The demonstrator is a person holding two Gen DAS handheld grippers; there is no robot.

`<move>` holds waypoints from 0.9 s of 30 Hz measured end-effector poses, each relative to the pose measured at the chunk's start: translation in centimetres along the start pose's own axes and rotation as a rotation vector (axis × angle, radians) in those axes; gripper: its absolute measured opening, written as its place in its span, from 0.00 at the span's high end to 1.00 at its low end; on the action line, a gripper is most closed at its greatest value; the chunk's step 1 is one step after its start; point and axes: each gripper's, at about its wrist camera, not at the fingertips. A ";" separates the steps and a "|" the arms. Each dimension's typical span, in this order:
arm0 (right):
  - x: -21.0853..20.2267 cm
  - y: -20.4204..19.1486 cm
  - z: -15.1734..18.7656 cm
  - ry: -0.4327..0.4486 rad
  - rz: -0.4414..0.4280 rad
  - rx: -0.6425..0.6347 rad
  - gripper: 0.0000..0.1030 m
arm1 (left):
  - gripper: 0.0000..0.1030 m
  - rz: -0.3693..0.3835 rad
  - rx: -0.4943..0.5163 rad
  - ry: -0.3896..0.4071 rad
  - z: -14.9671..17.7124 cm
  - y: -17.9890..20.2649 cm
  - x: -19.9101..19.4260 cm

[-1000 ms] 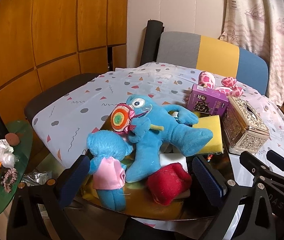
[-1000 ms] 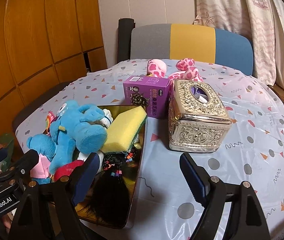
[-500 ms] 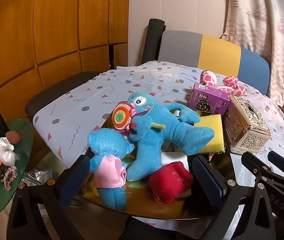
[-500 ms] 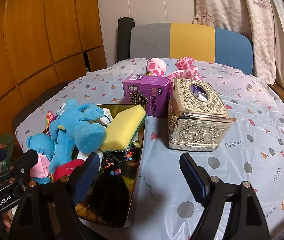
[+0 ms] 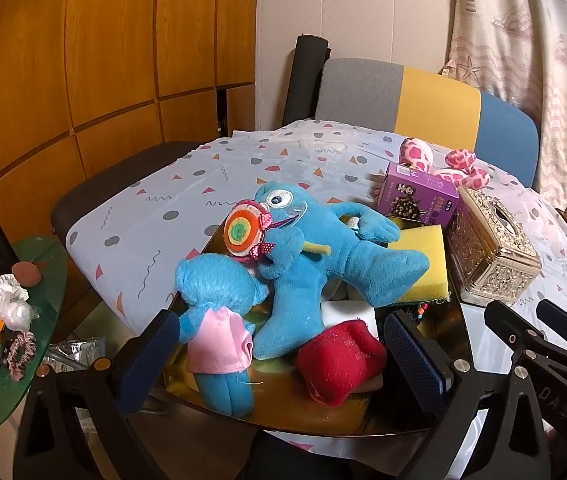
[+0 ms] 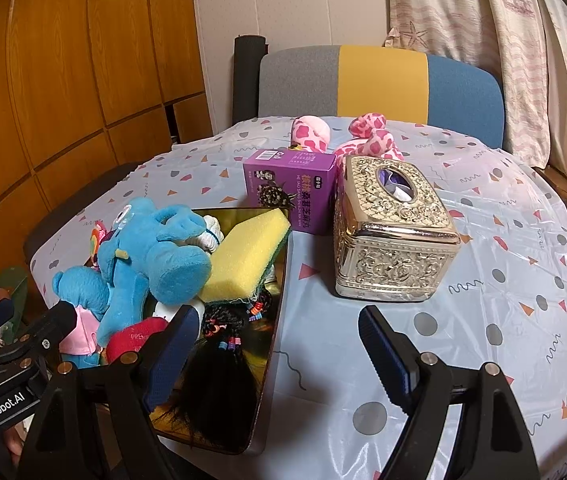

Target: Organize soft objects

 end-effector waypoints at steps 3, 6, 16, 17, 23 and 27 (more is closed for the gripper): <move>0.0 0.1 0.1 -0.002 -0.001 0.004 0.19 | 0.00 -0.003 -0.001 0.001 0.0 0.0 0.0; 0.0 0.1 0.1 -0.003 0.000 0.004 0.19 | 0.00 -0.006 -0.001 0.001 0.1 0.0 0.0; 0.0 0.2 0.3 -0.004 0.003 0.004 0.19 | 0.00 -0.012 -0.005 -0.001 0.0 0.0 -0.1; 0.0 0.2 0.3 -0.004 0.004 0.005 0.19 | 0.00 -0.013 -0.006 0.000 0.0 -0.1 -0.2; 0.0 0.4 0.3 -0.005 0.008 0.009 0.19 | 0.00 -0.009 -0.016 0.004 -0.1 -0.1 -0.4; 0.0 0.4 0.3 -0.005 0.009 0.009 0.19 | 0.00 -0.072 -0.010 -0.025 0.0 0.3 0.2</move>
Point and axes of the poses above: each gripper's, at about its wrist camera, not at the fingertips, and x roughly the way its jaws point, y to its right, z to its underside, and after that the axes turned 7 degrees about -y, right-handed
